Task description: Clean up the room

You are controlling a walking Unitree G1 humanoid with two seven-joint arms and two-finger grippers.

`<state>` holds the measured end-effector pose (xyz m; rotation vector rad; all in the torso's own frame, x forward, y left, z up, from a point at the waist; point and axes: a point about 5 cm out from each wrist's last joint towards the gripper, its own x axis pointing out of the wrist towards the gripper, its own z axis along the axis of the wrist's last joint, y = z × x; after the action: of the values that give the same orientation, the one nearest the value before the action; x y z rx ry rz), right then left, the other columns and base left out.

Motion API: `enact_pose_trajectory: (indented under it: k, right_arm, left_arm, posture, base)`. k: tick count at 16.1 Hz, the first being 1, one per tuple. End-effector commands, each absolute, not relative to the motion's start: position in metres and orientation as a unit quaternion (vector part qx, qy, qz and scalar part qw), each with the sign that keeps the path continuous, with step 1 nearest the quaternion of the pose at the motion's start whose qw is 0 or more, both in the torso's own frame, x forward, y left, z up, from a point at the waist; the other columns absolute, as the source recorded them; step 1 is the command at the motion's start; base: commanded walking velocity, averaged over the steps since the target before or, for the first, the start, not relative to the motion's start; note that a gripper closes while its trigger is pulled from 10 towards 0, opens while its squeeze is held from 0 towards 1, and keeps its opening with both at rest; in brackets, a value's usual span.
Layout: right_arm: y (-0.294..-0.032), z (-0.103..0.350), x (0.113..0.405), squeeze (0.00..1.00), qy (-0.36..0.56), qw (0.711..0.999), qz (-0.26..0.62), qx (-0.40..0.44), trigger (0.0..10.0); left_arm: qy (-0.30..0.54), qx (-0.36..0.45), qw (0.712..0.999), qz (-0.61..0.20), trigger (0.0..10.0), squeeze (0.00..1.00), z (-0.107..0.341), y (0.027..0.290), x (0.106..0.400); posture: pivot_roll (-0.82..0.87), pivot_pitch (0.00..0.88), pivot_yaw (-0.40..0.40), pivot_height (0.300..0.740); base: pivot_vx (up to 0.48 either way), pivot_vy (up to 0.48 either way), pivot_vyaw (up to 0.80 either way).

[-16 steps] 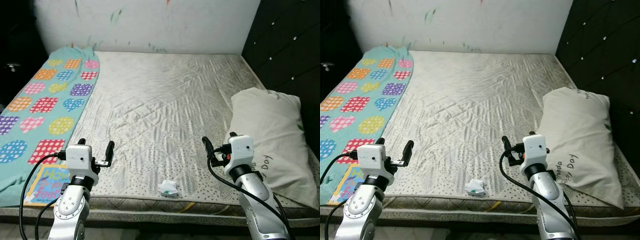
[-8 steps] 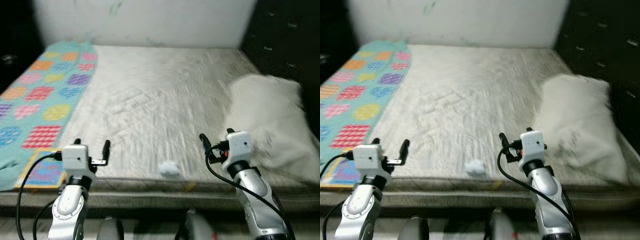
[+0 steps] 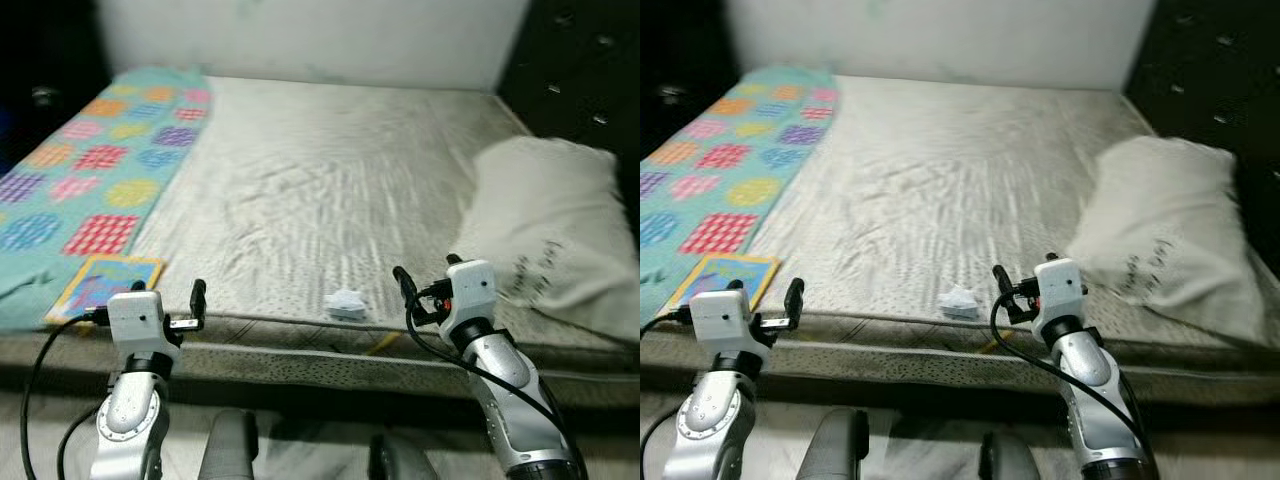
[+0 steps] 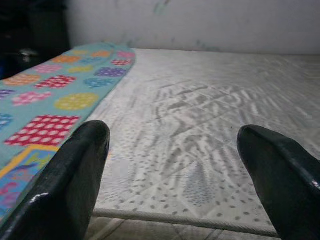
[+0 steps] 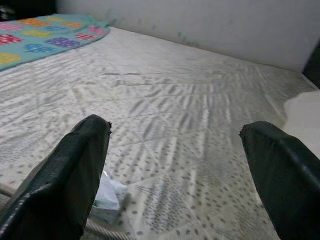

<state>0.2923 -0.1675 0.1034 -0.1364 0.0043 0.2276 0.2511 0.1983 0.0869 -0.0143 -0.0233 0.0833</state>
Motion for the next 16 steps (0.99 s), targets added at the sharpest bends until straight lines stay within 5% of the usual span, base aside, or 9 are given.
enact_pose_trajectory:
  k: [1, 16]
  right_arm:
    - [-0.168, 0.107, 0.294, 0.0, -0.006, 0.991, 0.115, -0.072, 10.0]
    - [-0.173, 0.106, 0.274, 0.0, 0.026, 0.982, 0.164, -0.094, 10.0]
  left_arm:
    - [-0.02, -0.006, 0.999, 0.036, 10.0, 0.0, 0.091, 0.195, 0.254]
    - [-0.01, -0.022, 0.997, 0.071, 10.0, 0.0, 0.101, 0.201, 0.228]
  posture:
    - [-0.03, 0.049, -0.022, 0.588]
    - [-0.03, 0.212, -0.079, 0.569]
  base:
    - [0.0, 0.0, 0.0]
    - [0.0, 0.0, 0.0]
